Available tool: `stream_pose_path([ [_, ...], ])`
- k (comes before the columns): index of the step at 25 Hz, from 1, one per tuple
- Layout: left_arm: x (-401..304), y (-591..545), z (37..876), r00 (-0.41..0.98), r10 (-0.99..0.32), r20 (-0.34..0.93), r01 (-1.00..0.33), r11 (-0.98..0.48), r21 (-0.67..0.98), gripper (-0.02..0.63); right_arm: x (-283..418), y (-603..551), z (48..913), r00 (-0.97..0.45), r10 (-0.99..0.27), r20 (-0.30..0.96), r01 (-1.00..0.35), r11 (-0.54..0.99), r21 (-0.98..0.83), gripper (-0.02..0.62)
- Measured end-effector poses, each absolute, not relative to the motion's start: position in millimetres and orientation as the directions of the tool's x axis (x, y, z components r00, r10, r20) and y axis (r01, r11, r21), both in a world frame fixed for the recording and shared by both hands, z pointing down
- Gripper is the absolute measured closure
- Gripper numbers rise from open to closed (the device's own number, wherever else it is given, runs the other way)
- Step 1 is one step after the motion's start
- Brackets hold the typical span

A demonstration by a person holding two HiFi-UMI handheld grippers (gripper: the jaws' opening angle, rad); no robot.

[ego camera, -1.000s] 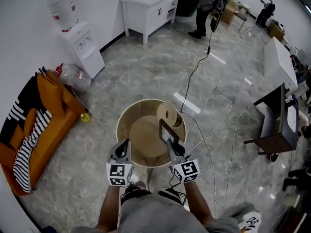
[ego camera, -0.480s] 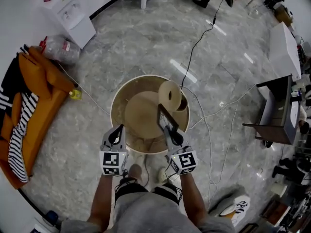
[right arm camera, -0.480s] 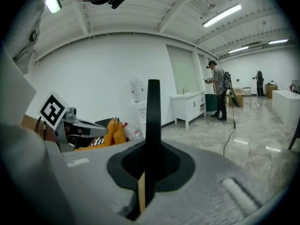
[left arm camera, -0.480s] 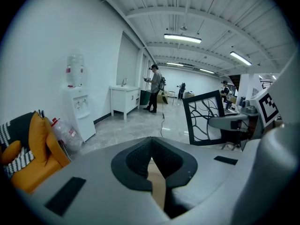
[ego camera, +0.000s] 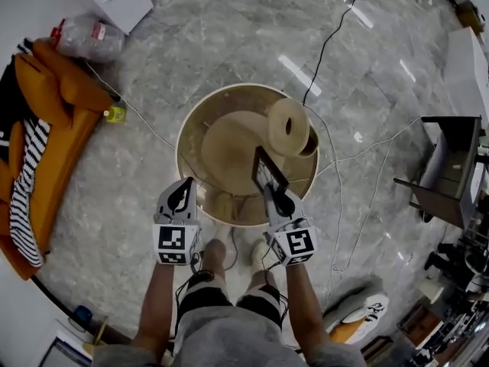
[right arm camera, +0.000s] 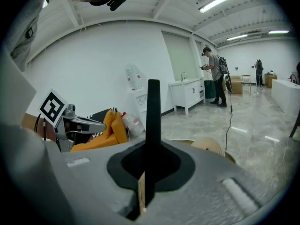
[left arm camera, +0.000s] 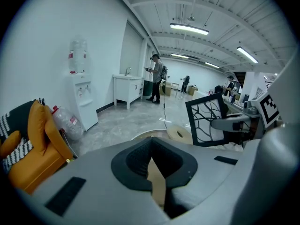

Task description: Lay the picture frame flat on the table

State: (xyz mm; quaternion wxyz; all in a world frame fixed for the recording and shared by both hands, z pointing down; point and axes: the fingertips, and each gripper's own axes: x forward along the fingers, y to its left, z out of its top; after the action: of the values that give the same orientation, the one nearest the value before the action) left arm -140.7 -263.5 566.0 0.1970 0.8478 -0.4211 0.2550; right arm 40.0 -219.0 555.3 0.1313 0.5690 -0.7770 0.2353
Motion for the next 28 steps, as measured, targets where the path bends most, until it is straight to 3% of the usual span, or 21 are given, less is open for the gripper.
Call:
stream_pose_path([
  [28, -130, -259, 808, 0.503, -0.474, 0.723, -0.795, -0.583, 0.170, 0.589, 14, -214, 811, -0.395, -0.696, 0.600, -0.914, 0.232, -0.332, 0.584],
])
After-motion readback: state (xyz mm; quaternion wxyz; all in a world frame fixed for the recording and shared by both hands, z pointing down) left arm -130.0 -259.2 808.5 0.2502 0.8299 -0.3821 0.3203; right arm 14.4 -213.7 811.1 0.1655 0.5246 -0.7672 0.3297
